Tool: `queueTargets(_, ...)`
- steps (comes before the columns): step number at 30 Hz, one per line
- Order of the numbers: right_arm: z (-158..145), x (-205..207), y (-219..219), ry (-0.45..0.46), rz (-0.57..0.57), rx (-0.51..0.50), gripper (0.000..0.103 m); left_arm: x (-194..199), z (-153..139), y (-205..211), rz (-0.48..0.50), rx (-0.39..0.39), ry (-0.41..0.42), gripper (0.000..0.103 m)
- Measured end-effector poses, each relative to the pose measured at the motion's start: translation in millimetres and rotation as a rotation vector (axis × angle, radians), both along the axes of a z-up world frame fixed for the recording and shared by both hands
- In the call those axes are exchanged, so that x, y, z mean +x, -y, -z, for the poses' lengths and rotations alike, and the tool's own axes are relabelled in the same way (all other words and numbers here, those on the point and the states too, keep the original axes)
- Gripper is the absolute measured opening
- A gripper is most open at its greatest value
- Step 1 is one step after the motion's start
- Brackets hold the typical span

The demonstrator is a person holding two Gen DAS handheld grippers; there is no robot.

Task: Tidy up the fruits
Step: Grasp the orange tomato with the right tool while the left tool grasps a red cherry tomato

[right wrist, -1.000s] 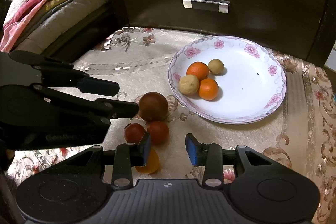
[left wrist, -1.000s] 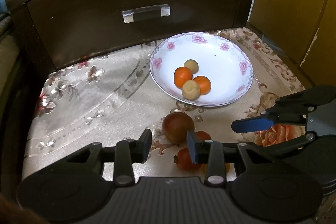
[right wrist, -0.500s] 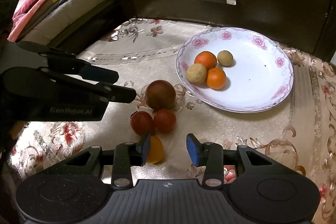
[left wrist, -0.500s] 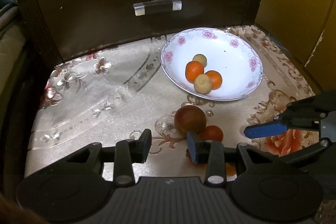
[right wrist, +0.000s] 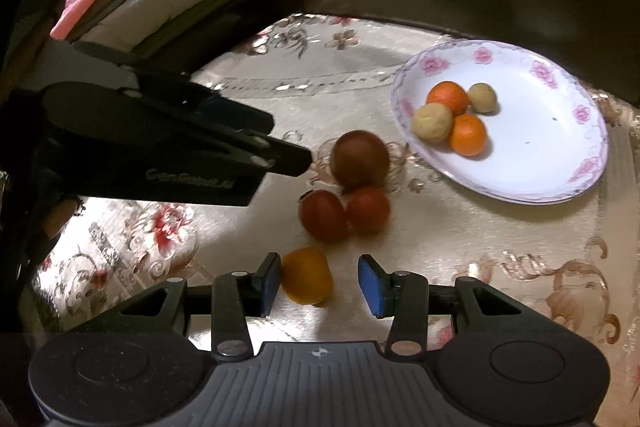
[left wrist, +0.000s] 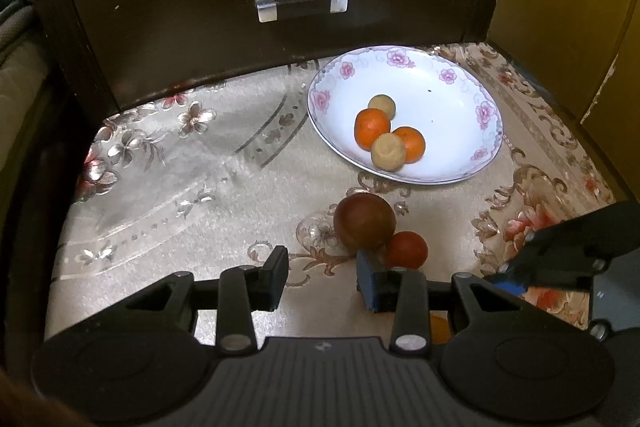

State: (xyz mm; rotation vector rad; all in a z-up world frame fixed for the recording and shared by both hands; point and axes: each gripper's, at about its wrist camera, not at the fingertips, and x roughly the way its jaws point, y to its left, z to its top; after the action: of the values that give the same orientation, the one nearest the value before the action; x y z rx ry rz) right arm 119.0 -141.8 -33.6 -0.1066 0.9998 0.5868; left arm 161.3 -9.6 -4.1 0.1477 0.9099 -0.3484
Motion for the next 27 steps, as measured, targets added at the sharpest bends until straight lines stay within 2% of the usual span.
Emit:
queueTargets(5,3.8,-3.1,-8.2,-0.017,-0.033,-0.004,0.023,-0.3,2.6,0.2,0.01,-0.021,-0.027,0.046)
queueTargets(8,3.0,-8.7,-11.6,-0.006,-0.054,-0.025,0.022,-1.8,5.6,4.0,0.035,-0.023,-0.042,0.046)
queueTargets(16,-2.3,-14.2,7.4,-0.037,-0.03,0.002,0.022,-7.0,14.9,19.2,0.118,-0.033,-0.08,0.048)
queueTargets(19,-4.0,-16.7,14.8,-0.036,-0.013,-0.006,0.022,-6.3,18.4,23.0,0.134,-0.033,-0.093,0.052)
queueTargets(27,-6.3,-17.9,30.4,-0.032,0.023,-0.019,0.022,-5.4,28.4,35.2,0.156,-0.016,-0.121,0.052)
